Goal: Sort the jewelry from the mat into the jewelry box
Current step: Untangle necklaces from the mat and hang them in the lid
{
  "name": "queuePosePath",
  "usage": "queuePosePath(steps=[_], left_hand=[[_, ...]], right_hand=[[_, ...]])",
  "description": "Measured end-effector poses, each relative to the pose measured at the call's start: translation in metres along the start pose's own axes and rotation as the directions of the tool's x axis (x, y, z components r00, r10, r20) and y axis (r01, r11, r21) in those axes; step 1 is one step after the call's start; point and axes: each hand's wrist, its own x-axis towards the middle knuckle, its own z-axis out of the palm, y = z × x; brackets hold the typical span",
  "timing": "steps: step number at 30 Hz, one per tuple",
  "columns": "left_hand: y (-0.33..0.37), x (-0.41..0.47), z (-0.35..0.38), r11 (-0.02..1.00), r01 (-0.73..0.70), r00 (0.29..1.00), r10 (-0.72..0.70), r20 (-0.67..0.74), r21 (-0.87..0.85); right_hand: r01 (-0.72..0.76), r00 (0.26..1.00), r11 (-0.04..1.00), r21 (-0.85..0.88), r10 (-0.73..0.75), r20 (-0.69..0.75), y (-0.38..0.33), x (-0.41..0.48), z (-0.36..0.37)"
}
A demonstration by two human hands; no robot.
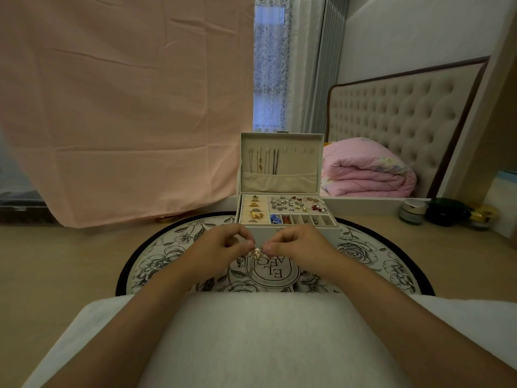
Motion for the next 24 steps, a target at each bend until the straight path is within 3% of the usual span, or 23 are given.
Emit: queuePosePath(steps=[5, 9, 16, 20, 24], left_hand=[[-0.002, 0.0, -0.002, 1.0, -0.022, 0.999, 0.022, 0.048, -0.007], [0.001, 0.003, 0.005, 1.0, 0.002, 0.996, -0.001, -0.09, 0.011], [0.015, 0.001, 0.014, 0.912, 0.113, 0.991, -0.132, -0.02, -0.395], [0.013, 0.001, 0.013, 0.907, 0.191, 0.972, -0.228, -0.056, -0.375], [0.014, 0.003, 0.013, 0.935, 0.21, 0.961, -0.251, -0.113, -0.285]], right_hand=[[0.011, 1.0, 1.0, 0.0, -0.011, -0.016, -0.003, 0.0, 0.001], [0.019, 0.999, 0.998, -0.053, -0.021, -0.03, 0.0, 0.001, 0.001], [0.019, 0.997, 1.0, -0.013, -0.02, -0.075, -0.003, 0.001, 0.0], [0.012, 0.992, 0.998, 0.066, -0.003, -0.125, -0.004, 0.002, -0.001], [0.024, 0.99, 1.0, 0.002, -0.023, -0.141, -0.001, 0.004, 0.002]])
